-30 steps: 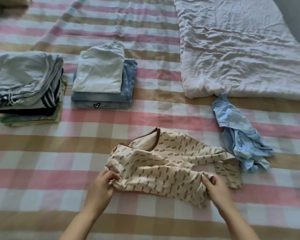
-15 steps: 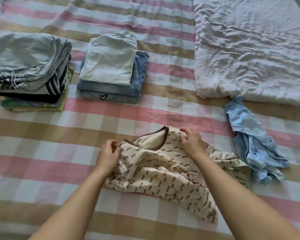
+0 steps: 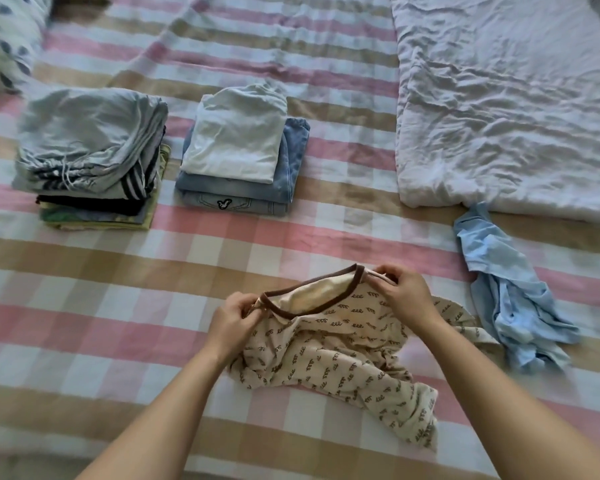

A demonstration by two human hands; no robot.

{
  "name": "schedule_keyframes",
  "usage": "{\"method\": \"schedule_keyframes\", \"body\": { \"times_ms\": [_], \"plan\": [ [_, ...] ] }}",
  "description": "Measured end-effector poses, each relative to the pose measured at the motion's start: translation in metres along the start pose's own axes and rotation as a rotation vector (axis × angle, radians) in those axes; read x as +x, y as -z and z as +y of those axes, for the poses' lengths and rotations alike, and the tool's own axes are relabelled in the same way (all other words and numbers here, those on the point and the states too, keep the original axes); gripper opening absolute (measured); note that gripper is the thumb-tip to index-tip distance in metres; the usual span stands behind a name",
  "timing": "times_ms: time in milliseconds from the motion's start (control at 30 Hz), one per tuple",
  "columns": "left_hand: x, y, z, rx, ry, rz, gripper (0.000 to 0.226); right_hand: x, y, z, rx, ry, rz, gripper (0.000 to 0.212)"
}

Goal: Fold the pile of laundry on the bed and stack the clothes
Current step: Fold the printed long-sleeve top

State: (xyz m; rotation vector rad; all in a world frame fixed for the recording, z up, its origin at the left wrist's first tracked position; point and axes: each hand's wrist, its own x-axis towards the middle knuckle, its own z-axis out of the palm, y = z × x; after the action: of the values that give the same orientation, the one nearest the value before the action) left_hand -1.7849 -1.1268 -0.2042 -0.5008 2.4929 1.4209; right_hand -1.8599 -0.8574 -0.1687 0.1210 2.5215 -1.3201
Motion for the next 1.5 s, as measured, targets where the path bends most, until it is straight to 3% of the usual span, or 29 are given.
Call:
{"method": "schedule_keyframes", "body": {
  "times_ms": [133,300,400,533,733,1067,1300,1400,1500],
  "plan": [
    [-0.020,0.017,0.036,-0.078,-0.090,0.167,0.009,-0.028,0.033,-0.029,0.104,0.023,0.018,0.009],
    [-0.068,0.056,0.111,-0.204,-0.245,0.167,0.021,-0.079,0.091,-0.093,0.168,0.110,0.127,0.013],
    [-0.100,0.081,0.159,-0.124,-0.303,0.125,0.022,-0.113,0.131,-0.134,0.123,0.168,0.171,0.012],
    [-0.128,0.113,0.207,0.076,-0.389,0.105,0.023,-0.147,0.178,-0.170,0.031,0.188,0.075,0.006],
    [-0.144,0.151,0.236,0.209,-0.536,0.158,0.021,-0.179,0.210,-0.172,-0.233,0.240,0.162,0.014],
    [-0.186,0.150,0.218,0.064,-0.462,0.189,0.025,-0.230,0.176,-0.156,0.057,0.251,0.297,0.021],
    [-0.206,0.184,0.246,0.101,-0.481,0.194,0.017,-0.249,0.182,-0.191,0.174,0.279,0.240,0.018],
    [-0.197,0.197,0.254,0.086,-0.457,0.144,0.015,-0.242,0.187,-0.200,0.207,0.221,0.183,0.027],
    [-0.173,0.188,0.240,0.112,-0.413,0.095,0.016,-0.220,0.175,-0.182,0.156,0.165,0.111,0.020]
  ]
}}
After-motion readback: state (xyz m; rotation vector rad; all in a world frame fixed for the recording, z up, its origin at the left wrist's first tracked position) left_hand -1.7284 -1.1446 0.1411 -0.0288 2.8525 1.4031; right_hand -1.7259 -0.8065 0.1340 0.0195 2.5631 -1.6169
